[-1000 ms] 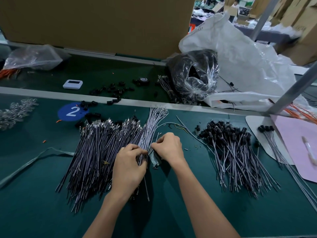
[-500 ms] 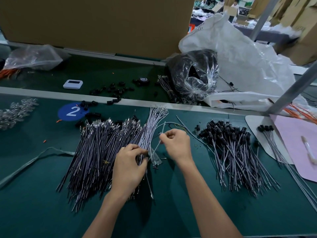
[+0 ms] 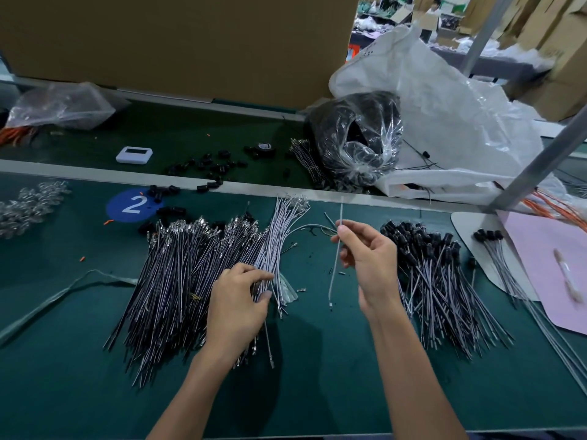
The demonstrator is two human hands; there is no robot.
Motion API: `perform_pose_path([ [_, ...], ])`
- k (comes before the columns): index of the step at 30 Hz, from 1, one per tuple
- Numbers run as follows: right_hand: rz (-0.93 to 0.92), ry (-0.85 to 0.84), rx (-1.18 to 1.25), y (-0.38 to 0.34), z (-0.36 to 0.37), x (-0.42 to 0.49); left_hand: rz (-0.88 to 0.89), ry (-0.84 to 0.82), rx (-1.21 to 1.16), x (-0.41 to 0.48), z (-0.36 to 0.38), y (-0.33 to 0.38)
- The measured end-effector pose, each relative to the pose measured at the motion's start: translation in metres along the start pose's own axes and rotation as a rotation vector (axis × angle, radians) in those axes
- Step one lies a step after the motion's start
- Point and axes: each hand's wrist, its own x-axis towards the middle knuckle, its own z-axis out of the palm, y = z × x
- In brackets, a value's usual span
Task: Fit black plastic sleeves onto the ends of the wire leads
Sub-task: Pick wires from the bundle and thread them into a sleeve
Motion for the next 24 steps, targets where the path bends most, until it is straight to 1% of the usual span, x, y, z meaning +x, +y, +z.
perform_pose_path([
  [2,-0.034,0.017,-0.085,0.000,-0.008,-0.002,0.014,0.026,-0.076,-0.003,-0.004,0.002],
  [4,-0.076,0.039,-0.289,0.006,-0.021,-0.005,0.043,0.109,-0.069,-0.007,-0.011,0.001],
  [6,-0.105,0.041,-0.492,0.015,-0.033,-0.011,0.047,0.239,0.078,-0.009,-0.021,-0.003],
  [7,-0.115,0.039,-0.563,0.021,-0.038,-0.014,0.018,0.300,0.156,-0.008,-0.027,-0.006],
  [8,-0.118,0.036,-0.612,0.027,-0.042,-0.018,-0.022,0.336,0.232,-0.006,-0.032,-0.010],
  [9,-0.111,0.032,-0.647,0.034,-0.045,-0.021,-0.063,0.337,0.302,-0.003,-0.037,-0.014],
  [11,-0.082,0.022,-0.694,0.047,-0.047,-0.028,-0.152,0.245,0.379,0.003,-0.042,-0.018],
  [13,-0.086,0.029,-0.729,0.058,-0.046,-0.033,-0.225,0.165,0.341,0.007,-0.044,-0.017],
  [14,-0.104,0.039,-0.740,0.061,-0.045,-0.034,-0.234,0.154,0.320,0.008,-0.044,-0.015],
  [17,-0.147,0.055,-0.742,0.065,-0.044,-0.035,-0.216,0.168,0.298,0.009,-0.044,-0.012],
  [21,-0.134,0.052,-0.708,0.065,-0.045,-0.036,-0.183,0.194,0.302,0.008,-0.045,-0.012],
  [24,-0.114,0.053,-0.666,0.060,-0.045,-0.037,-0.102,0.250,0.285,0.003,-0.047,-0.009],
])
